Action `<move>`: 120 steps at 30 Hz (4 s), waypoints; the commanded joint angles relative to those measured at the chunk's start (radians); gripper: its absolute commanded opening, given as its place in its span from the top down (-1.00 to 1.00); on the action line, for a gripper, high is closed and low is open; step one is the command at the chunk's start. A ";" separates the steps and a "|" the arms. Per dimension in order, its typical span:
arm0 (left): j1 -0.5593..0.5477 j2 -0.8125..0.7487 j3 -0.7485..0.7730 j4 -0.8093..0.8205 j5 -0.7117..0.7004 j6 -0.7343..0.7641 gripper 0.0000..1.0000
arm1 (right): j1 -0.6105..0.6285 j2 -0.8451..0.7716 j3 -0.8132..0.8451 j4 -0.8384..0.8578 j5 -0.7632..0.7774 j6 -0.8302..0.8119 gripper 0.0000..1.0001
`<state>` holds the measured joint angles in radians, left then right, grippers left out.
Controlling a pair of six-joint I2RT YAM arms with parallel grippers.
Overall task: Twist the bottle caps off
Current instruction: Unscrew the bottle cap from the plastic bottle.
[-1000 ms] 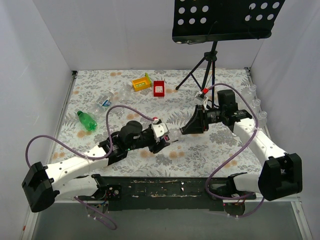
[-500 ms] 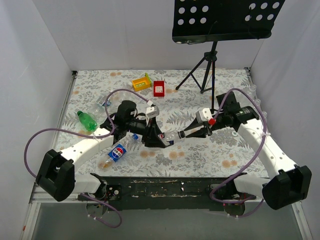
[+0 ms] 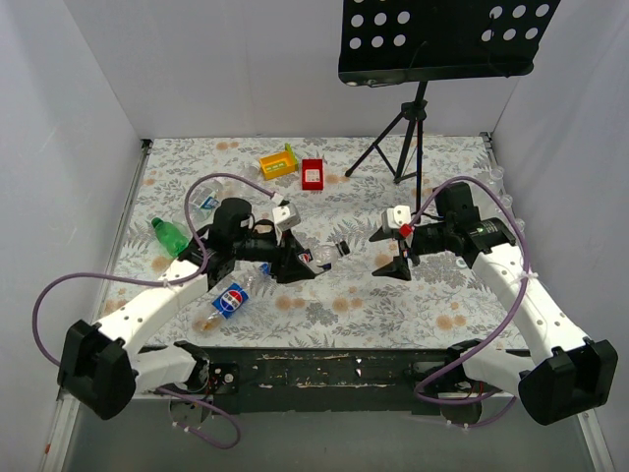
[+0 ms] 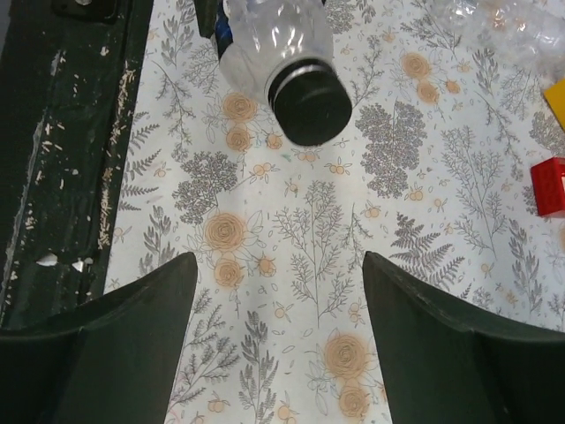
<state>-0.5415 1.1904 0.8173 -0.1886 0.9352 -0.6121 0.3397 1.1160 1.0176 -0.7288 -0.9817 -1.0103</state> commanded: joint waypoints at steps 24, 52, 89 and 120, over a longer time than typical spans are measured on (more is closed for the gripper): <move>-0.347 -0.221 -0.112 0.129 -0.762 0.281 1.00 | -0.120 0.005 0.064 0.054 -0.066 0.543 -0.74; -0.505 -0.075 -0.106 0.265 -0.921 0.347 1.00 | -0.099 0.196 -0.102 0.511 -0.232 1.397 -0.26; -0.244 -0.152 -0.101 0.153 -0.352 0.045 1.00 | -0.044 0.252 0.183 -0.204 -0.227 0.252 0.97; 0.012 -0.113 -0.093 0.074 -0.123 0.078 1.00 | 0.021 0.088 0.127 0.068 0.037 0.327 -0.68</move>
<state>-0.5171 1.1538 0.7578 -0.1158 0.9756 -0.6147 0.3813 1.1873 1.0973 -0.7010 -0.9180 -0.8368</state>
